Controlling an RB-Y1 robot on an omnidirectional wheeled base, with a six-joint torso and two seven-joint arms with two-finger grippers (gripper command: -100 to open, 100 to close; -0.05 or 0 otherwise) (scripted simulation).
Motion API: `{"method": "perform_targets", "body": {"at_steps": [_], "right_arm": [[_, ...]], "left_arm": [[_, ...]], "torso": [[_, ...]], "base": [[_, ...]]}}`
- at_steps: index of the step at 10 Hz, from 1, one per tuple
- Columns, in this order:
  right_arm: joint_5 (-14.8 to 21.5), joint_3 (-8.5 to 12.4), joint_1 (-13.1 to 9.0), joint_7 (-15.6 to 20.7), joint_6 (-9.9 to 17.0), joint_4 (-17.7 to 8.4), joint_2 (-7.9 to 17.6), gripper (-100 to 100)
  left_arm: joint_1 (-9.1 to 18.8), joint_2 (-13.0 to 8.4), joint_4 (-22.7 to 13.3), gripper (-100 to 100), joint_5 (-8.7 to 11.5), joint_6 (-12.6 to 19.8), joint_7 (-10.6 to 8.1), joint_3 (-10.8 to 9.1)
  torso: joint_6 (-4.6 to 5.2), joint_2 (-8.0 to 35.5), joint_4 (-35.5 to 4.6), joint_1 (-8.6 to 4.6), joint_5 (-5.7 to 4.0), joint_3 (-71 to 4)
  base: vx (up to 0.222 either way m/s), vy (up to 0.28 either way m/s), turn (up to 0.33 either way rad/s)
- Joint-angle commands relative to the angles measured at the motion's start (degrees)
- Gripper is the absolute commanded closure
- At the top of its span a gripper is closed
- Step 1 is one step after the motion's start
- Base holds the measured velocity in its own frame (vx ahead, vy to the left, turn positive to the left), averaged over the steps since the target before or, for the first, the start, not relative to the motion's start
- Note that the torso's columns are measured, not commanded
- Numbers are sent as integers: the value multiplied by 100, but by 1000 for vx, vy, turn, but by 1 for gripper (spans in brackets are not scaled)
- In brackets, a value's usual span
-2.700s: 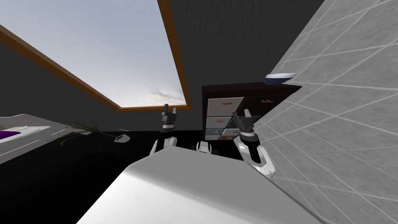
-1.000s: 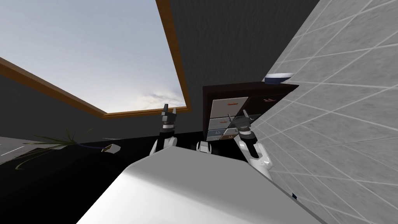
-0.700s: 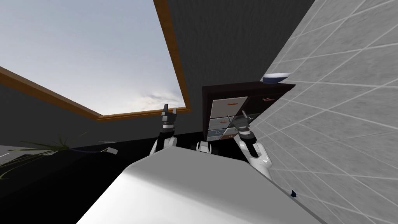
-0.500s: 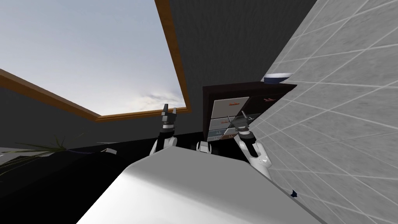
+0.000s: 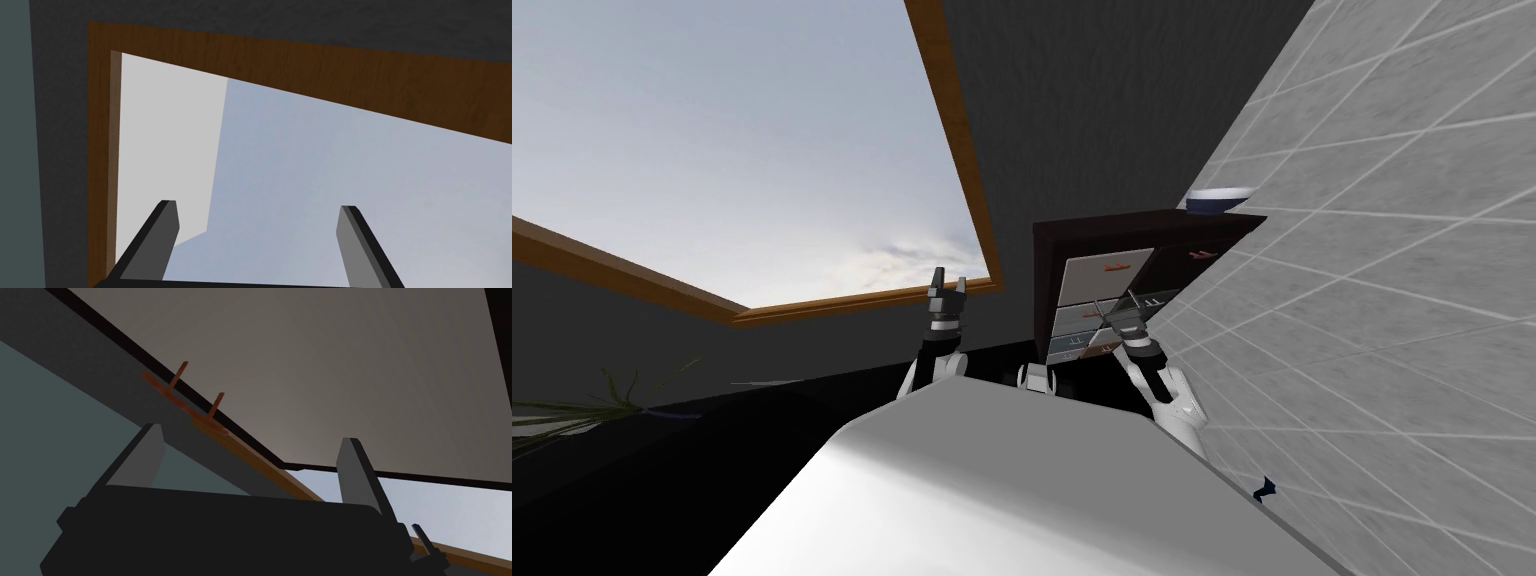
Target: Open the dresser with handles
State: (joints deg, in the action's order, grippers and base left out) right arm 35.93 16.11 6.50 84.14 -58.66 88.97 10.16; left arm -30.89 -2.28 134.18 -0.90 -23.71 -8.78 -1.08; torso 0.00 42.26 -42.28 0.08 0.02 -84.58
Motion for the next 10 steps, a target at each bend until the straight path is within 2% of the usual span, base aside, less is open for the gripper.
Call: {"method": "perform_targets", "body": {"at_steps": [1, 2, 3, 4, 5, 6, 7, 8, 9, 10], "right_arm": [[78, 52, -36, 327, -65, -142, -7, -100], [243, 143, -105, 556, -156, -396, -32, -100], [243, 143, -105, 663, -156, -396, -32, -100], [406, 234, -168, 859, -242, -649, -58, -100], [406, 234, -168, 988, -242, -649, -58, -100], [567, 323, -228, 1145, -324, -870, -84, -100], [567, 323, -228, 1279, -324, -899, -84, -100], [723, 411, -284, 1432, -403, -1120, -108, -100], [723, 411, -284, 1599, -403, -1145, -108, -100], [875, 497, -336, 1785, -477, -1384, -128, -100]], "left_arm": [[0, 0, 0, 0, 0, 0, 0, 0], [1, -1, 0, 0, 0, 0, 0, 0], [0, -1, 0, 0, 0, 0, 0, -1], [0, -1, 0, 0, 0, 0, 0, 0], [0, 0, 0, 0, 0, 0, 0, 0], [0, 0, 0, 0, 0, 0, 0, 0], [0, 0, 0, 0, 0, 0, 0, 0], [1, 0, 0, 0, 0, 0, 0, 0], [0, 0, 0, 0, 0, 0, 0, 0], [1, -1, 0, 0, 0, 0, 0, 0]], "torso": [[-2, 3, -1, -11, -2, 1], [-1, 7, -2, -24, -6, 4], [2, 4, -1, -15, -5, 3], [-2, 0, 0, -6, -1, 0], [0, -4, 1, 1, 0, -3], [-2, 1, 0, -1, 0, 0], [0, 4, -1, 0, 0, 2], [-1, 6, -2, -11, -2, 3], [1, 5, -1, -13, -4, 3], [-1, 4, -1, -15, -4, 2]], "base": [[4, 19, 2], [13, 35, -107], [21, 44, -65], [35, 63, -110], [21, 63, -59], [19, 80, -98], [13, 63, -57], [14, 56, -86], [10, 48, -64], [15, 58, -110]]}}
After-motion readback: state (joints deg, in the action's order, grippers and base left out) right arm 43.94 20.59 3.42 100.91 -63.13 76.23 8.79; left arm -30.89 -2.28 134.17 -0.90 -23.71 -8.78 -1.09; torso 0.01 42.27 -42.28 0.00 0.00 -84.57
